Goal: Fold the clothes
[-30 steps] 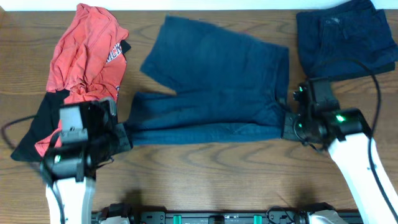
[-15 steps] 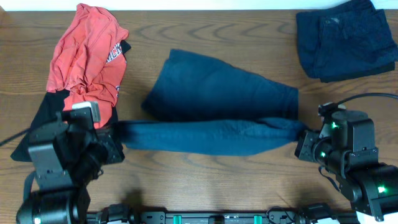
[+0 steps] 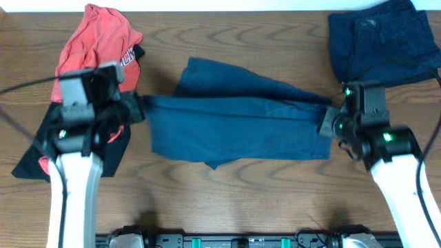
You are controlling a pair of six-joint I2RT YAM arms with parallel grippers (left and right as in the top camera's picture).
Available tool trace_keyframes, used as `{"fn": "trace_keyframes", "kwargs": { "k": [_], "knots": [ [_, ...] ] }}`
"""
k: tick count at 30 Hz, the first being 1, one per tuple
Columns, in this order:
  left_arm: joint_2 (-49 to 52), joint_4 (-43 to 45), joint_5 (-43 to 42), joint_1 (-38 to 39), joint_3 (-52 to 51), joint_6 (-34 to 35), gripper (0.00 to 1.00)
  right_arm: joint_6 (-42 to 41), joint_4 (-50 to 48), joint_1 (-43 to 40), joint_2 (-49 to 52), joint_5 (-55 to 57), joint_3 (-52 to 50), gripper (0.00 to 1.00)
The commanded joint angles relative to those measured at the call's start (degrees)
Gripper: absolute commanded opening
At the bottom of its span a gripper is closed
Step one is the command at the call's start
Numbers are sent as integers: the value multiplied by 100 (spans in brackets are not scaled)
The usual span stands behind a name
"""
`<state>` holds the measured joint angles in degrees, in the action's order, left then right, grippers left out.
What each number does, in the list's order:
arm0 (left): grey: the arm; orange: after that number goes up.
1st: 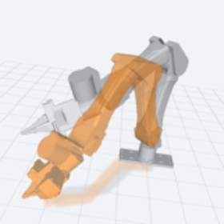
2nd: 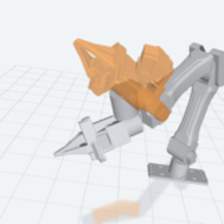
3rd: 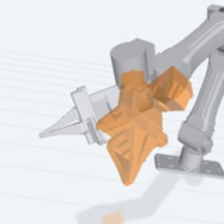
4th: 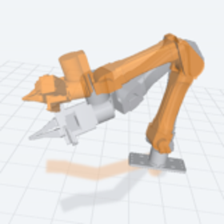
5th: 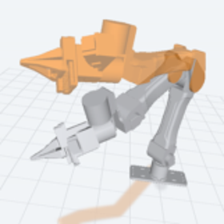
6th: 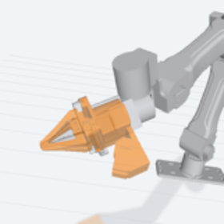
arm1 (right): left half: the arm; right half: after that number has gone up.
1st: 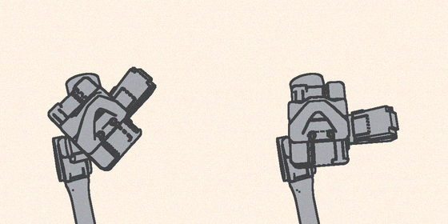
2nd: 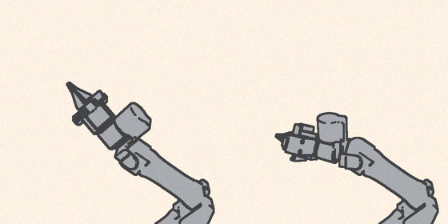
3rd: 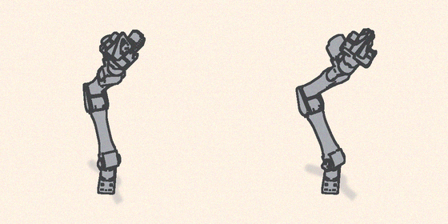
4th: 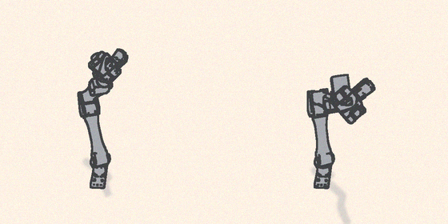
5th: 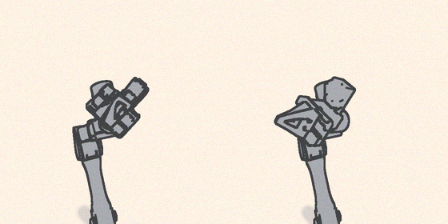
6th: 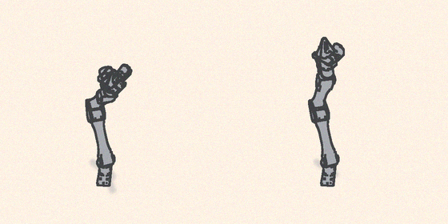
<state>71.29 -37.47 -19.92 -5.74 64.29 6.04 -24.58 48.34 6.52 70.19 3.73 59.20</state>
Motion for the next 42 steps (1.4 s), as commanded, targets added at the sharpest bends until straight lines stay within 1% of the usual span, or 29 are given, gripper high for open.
{"fn": "trace_keyframes", "kwargs": {
  "k": [1, 6, 12, 16, 17, 19, 20, 21, 22, 25, 26, 27, 30, 35, 41, 42],
  "knots": [
    [485, 426, 264, 249, -22, -140, 6, 2, -223, -341, 387, 586, 79, 1],
    [1314, 1335, 527, 675, -22, -153, 6, 302, -940, -485, 896, 450, 79, 1],
    [2122, 2339, 520, 809, -22, -127, 6, 389, -1657, -485, 1488, 437, 79, 1],
    [2365, 2420, 369, 850, -22, -142, 6, 389, -1858, -485, 1873, 417, 79, 1],
    [2385, 2396, 262, 874, -22, -229, 6, 389, -1880, -485, 1950, 396, 79, 1],
    [2400, 2310, -4, 949, -22, -688, 7, 387, -1908, -485, 2107, 350, 79, 1],
    [2400, 2253, -52, 1001, -22, -927, 16, 389, -1921, -485, 2164, 330, 79, 1],
    [2400, 2201, -46, 1069, -22, -1086, 29, 387, -1930, -485, 2218, 330, 79, 1],
    [2400, 2129, -48, 1128, -22, -1200, 39, 389, -1930, -485, 2260, 332, 79, 1],
    [2409, 1792, -68, 1331, -22, -1244, 69, 411, -1919, -485, 2304, 332, 76, 1],
    [2417, 1663, -68, 1399, -22, -1220, 76, 411, -1919, -485, 2304, 332, 76, 1],
    [2430, 1539, -66, 1462, -22, -1128, 80, 409, -1919, -485, 2304, 330, 76, 1],
    [2542, 1309, -66, 1613, -22, -584, 81, 407, -1919, -485, 2304, 326, 76, 1],
    [2970, 1401, -61, 1714, -22, -72, 80, 407, -1871, -485, 2304, 328, 76, 1],
    [3477, 1663, -42, 1718, -22, 7, 79, 407, -1805, -485, 2304, 310, 76, 1],
    [3547, 1742, -42, 1718, -22, 11, 77, 409, -1801, -485, 2304, 310, 76, 1]
  ]
}}
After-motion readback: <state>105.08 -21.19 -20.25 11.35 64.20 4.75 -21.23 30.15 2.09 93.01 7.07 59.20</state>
